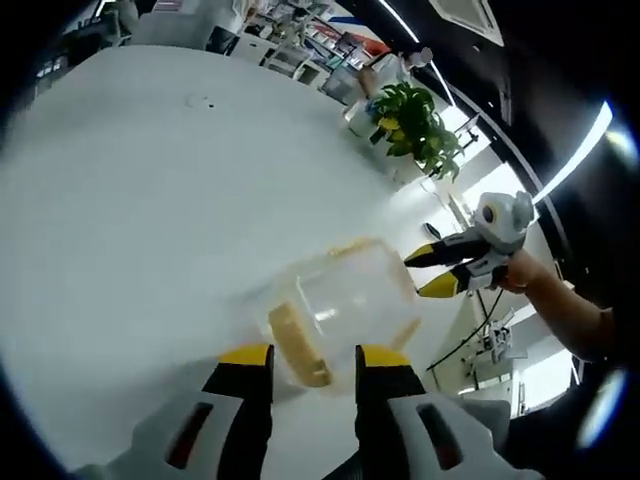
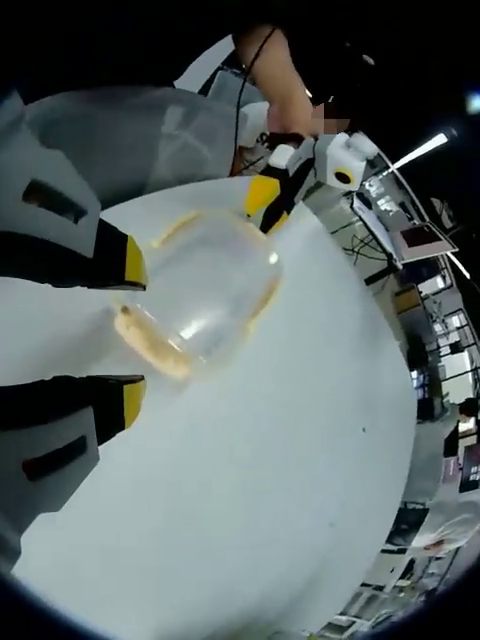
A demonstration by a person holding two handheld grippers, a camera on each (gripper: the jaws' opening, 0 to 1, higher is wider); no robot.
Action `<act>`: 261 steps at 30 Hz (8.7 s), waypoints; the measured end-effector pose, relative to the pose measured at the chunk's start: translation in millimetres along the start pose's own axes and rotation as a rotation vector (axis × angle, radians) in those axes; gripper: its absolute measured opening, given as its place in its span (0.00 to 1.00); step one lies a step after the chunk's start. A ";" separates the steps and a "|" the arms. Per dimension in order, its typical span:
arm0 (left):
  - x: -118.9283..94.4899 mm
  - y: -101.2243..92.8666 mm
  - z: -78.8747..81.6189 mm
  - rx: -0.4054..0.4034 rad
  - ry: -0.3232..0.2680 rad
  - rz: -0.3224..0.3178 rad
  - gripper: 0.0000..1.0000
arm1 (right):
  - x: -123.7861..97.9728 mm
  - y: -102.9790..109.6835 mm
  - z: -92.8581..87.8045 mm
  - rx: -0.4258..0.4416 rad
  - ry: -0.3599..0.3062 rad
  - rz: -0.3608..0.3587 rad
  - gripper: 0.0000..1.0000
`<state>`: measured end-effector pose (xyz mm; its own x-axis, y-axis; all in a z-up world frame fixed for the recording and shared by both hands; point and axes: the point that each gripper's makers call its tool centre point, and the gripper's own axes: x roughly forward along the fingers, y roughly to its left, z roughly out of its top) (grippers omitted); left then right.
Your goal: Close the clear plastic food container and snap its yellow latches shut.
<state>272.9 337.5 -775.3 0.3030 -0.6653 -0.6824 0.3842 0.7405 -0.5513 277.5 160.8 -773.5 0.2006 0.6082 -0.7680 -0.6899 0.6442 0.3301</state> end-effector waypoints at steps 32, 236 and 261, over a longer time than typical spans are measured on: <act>10.3 -1.7 -0.5 0.045 0.041 0.004 0.12 | 16.4 10.7 -4.1 0.092 0.030 0.066 0.19; 61.6 -79.0 -11.6 1.277 0.199 0.125 0.29 | 70.2 36.1 53.4 -0.597 0.547 0.261 0.27; 49.3 -102.9 -12.9 0.973 0.164 -0.054 0.67 | 53.3 36.4 66.3 -0.611 0.318 0.249 0.43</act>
<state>237.0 229.7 -758.5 0.1675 -0.6197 -0.7667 0.9657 0.2597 0.0011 309.2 247.4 -766.0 -0.1603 0.4789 -0.8631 -0.9723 0.0742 0.2218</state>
